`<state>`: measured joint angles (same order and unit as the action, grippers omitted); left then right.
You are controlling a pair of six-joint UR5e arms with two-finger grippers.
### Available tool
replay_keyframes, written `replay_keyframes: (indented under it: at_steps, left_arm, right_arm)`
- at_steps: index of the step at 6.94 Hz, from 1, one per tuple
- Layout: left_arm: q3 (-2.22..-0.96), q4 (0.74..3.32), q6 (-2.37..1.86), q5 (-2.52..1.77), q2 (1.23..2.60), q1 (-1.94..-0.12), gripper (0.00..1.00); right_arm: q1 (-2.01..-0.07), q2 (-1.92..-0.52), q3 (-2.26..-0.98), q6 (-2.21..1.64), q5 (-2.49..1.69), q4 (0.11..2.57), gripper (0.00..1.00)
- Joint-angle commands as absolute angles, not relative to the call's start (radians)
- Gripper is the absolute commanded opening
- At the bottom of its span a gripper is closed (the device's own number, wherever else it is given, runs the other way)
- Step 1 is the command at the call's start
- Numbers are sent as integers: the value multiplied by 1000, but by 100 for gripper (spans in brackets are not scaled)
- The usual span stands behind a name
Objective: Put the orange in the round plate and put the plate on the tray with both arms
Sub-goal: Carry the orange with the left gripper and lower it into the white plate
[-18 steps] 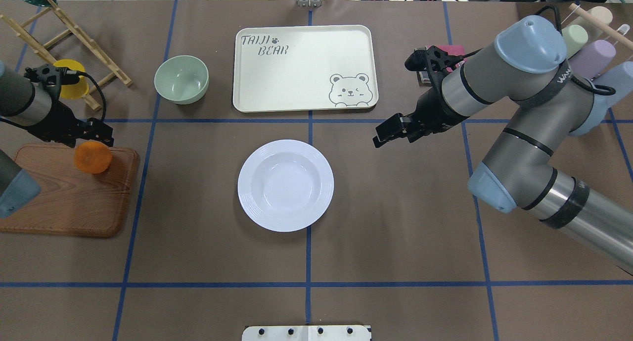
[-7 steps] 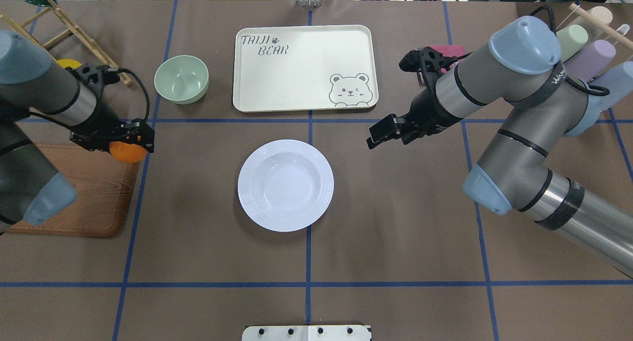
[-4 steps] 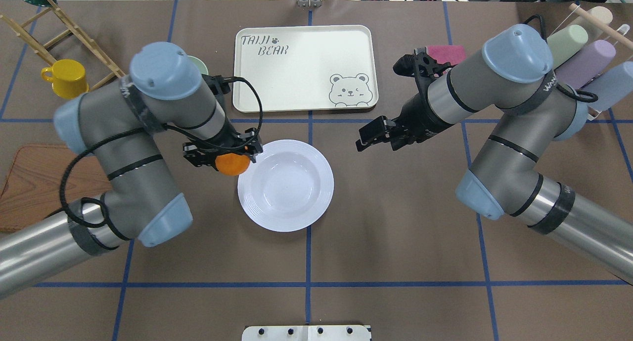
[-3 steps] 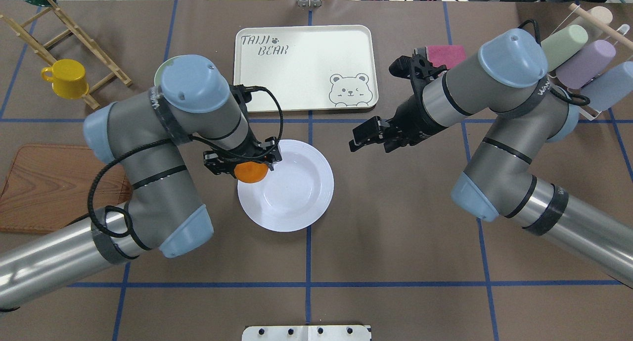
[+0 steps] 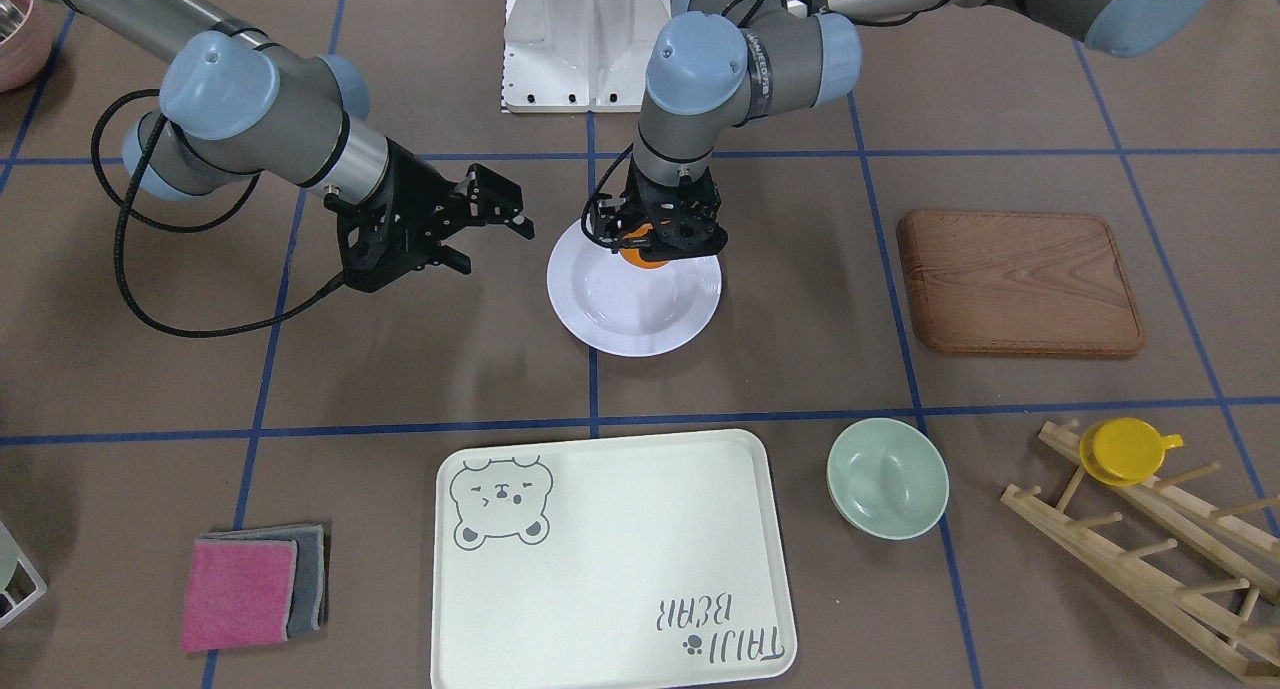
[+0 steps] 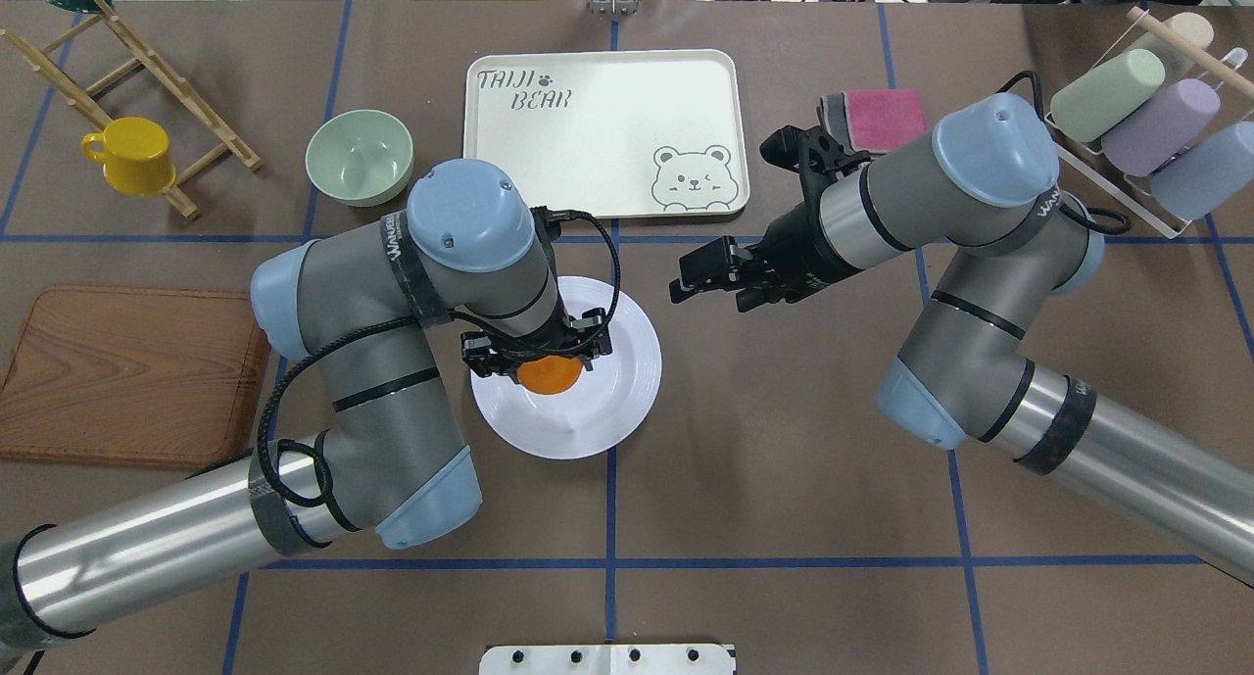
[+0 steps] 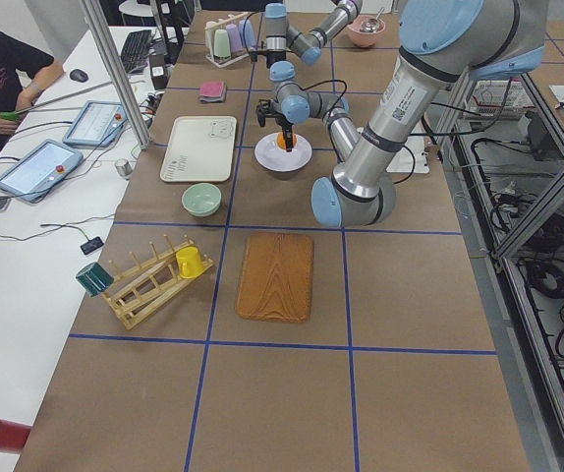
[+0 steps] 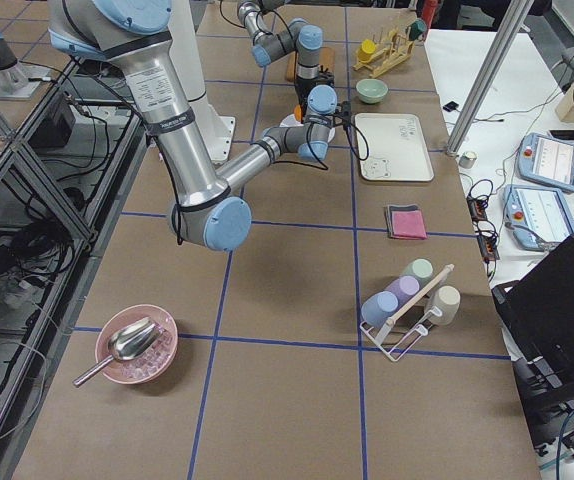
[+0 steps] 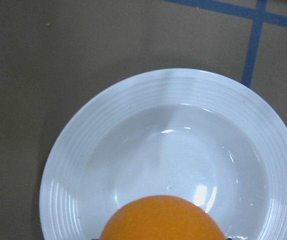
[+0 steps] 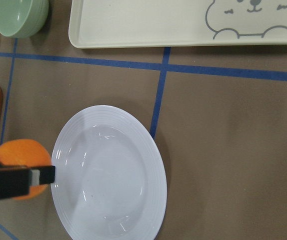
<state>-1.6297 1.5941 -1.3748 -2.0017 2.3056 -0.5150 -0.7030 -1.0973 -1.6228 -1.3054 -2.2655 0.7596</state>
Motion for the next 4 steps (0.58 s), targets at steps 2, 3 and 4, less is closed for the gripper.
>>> replay_keyframes:
  at_steps: [2,3,4]
  left_arm:
    - [-1661,1597,-1365,-1976,2298,-515,99]
    - [-1695,1585,-1362,-1979,2290,-528,99]
    - [-1820,1538,-1283,-2012,2190,-573,99]
  right_arm:
    - [-690,-1095,-1620,-1312,-2261,752,100]
    - [-668,-1094,-1620,-1312,-2235,750,100]
    - [-597,-1092,-1618,-1353,-2115,708,100]
